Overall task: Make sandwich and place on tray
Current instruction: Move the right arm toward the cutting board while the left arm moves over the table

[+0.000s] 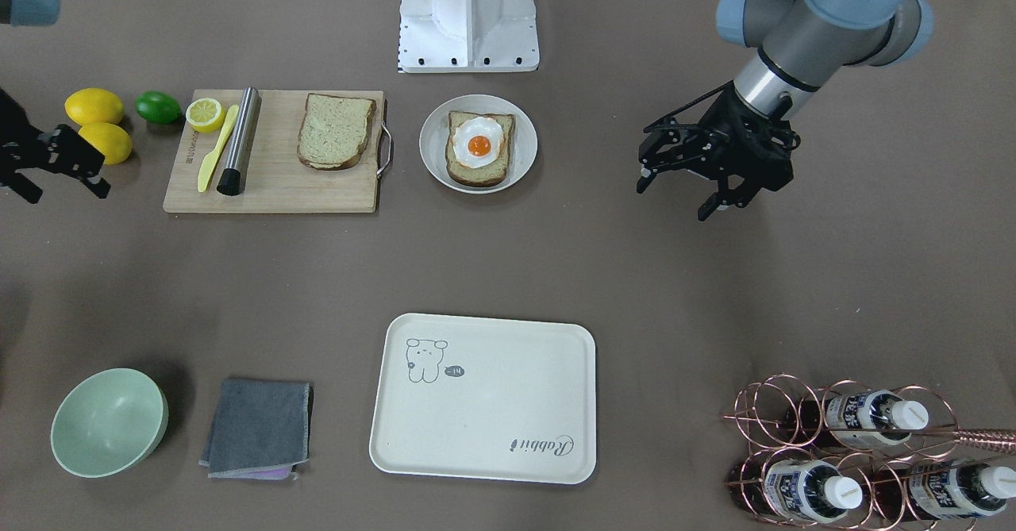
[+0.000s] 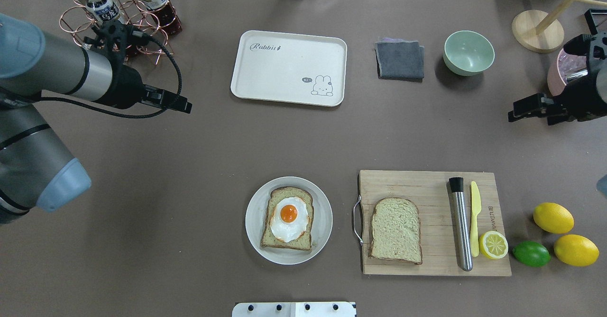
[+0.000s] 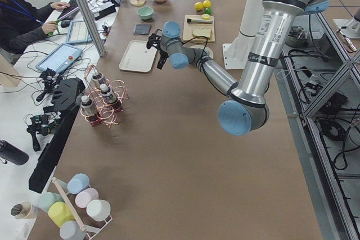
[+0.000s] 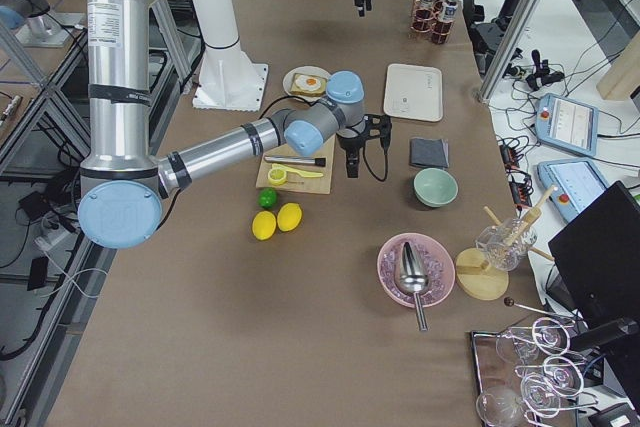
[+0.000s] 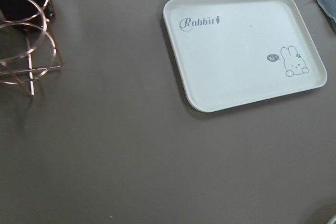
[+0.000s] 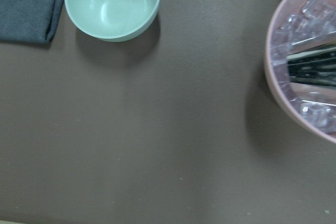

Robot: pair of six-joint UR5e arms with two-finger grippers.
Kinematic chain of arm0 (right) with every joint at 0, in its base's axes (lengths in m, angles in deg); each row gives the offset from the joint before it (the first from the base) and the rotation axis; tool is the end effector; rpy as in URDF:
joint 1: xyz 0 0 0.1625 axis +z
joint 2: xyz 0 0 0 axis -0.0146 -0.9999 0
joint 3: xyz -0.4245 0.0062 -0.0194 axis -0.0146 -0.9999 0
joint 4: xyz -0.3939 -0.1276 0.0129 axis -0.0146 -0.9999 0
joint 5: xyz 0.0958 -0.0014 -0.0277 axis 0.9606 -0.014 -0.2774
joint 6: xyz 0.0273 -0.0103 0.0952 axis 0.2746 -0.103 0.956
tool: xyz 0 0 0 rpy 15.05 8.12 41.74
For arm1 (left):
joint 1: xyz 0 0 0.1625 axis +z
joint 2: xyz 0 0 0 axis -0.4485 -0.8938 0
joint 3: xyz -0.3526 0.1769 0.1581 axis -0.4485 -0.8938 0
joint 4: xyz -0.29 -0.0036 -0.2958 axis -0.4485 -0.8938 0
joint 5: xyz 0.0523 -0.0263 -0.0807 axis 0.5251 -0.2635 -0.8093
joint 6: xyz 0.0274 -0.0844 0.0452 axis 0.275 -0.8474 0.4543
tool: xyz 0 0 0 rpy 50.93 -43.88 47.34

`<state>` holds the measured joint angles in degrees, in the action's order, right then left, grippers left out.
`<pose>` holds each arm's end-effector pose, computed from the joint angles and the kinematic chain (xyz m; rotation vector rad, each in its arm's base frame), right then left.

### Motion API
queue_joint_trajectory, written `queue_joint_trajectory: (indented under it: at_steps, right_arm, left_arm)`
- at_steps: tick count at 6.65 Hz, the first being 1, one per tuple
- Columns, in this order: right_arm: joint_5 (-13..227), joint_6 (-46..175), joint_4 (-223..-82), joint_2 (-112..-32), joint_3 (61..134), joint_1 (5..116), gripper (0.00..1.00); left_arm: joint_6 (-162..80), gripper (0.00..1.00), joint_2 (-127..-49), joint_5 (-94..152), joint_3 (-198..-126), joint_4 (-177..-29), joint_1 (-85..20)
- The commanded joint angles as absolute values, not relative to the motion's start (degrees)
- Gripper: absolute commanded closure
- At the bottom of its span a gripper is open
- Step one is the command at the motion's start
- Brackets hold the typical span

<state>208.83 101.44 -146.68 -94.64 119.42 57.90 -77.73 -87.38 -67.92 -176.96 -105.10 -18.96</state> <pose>-0.1939 -0.4407 0.4289 0.1219 -0.9040 0.1170 0.3462 -0.4762 0.2865 0.3949 1.1004 0.1685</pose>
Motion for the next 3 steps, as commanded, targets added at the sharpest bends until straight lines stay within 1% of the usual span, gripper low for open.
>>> queue_joint_trajectory:
  at_steps: [1,2,3]
  right_arm:
    - [203.63,113.99,-146.53,-94.81,123.83,48.52,0.0]
    - [200.89,121.45,-144.53,-95.07,124.72,44.12,0.0]
    - [195.47,127.35,-137.37,-97.77,124.73,38.51,0.0]
  left_arm:
    - [-81.03,0.03,-89.17,-66.77,-177.14,-104.62,-15.9]
    - [-81.03,0.03,-89.35,-66.42,-177.14,-104.62,-15.89]
    - [-81.03,0.03,-89.61,-65.46,-177.14,-104.62,-15.63]
